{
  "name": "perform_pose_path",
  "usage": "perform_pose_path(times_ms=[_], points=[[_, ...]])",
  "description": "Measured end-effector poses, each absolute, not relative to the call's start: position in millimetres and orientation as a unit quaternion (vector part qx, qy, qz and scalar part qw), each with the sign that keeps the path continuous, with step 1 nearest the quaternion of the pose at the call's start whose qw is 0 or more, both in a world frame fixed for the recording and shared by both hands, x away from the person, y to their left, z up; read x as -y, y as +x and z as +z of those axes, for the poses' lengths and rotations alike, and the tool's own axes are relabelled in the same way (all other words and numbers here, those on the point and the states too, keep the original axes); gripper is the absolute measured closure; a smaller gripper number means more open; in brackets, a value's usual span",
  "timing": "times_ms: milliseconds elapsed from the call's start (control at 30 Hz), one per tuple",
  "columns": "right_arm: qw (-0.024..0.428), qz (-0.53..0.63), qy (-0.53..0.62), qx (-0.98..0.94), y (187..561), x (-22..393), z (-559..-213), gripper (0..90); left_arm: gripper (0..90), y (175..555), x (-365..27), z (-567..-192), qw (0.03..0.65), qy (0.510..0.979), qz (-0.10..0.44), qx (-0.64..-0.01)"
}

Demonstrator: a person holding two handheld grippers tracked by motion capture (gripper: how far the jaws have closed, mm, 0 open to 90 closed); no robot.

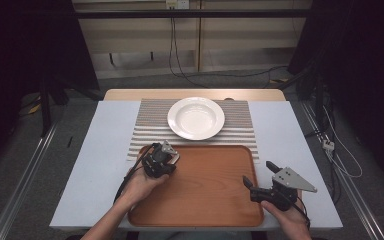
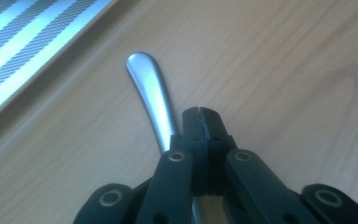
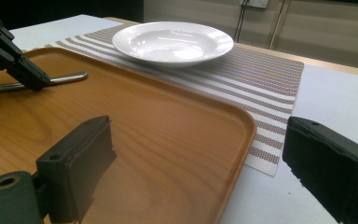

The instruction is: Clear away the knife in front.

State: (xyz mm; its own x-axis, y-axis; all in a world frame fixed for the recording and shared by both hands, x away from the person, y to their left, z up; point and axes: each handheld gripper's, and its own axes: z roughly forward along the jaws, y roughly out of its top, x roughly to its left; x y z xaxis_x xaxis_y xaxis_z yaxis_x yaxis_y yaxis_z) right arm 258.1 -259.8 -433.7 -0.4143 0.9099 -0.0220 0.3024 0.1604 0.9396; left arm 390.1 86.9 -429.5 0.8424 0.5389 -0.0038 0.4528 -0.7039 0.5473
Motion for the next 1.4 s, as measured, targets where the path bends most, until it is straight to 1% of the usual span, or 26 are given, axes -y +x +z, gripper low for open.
perform_pose_path(times_ms=[67, 367, 400, 433, 533, 633, 733, 833, 1200, 1400], points=[[0.317, 0.478, 0.438, -0.692, 258.2, 259.5, -433.7, 8.6, 90.0, 391.9, -88.9, -429.8, 0.278, 0.917, 0.074, -0.276], [0.318, 0.478, 0.437, -0.692, 258.9, 259.8, -434.0, 8.6, 90.0, 393.2, -90.8, -429.3, 0.268, 0.912, 0.095, -0.296], [0.318, 0.477, 0.438, -0.692, 259.1, 259.9, -434.1, 8.6, 90.0, 393.2, -90.7, -429.3, 0.269, 0.911, 0.095, -0.297], [0.317, 0.477, 0.439, -0.692, 259.2, 260.0, -434.2, 8.6, 90.0, 395.5, -92.6, -429.1, 0.272, 0.914, 0.074, -0.292], [0.317, 0.475, 0.443, -0.691, 260.6, 259.6, -434.9, 8.6, 90.0, 395.1, -92.7, -430.0, 0.277, 0.911, 0.076, -0.295], [0.319, 0.473, 0.444, -0.691, 261.2, 258.8, -435.1, 8.6, 90.0, 396.0, -96.2, -428.8, 0.269, 0.915, 0.068, -0.291], [0.319, 0.473, 0.445, -0.690, 260.6, 258.6, -434.8, 8.6, 90.0, 396.3, -101.0, -429.5, 0.273, 0.911, 0.074, -0.300], [0.320, 0.473, 0.446, -0.689, 260.1, 259.5, -434.9, 8.6, 90.0, 396.0, -105.9, -430.8, 0.285, 0.907, 0.065, -0.304], [0.318, 0.474, 0.444, -0.691, 259.7, 258.8, -434.5, 8.6, 90.0, 398.8, -115.8, -429.7, 0.278, 0.901, 0.071, -0.325], [0.318, 0.475, 0.440, -0.693, 260.8, 258.1, -434.9, 8.6, 90.0, 396.8, -117.7, -428.9, 0.274, 0.902, 0.077, -0.324]])
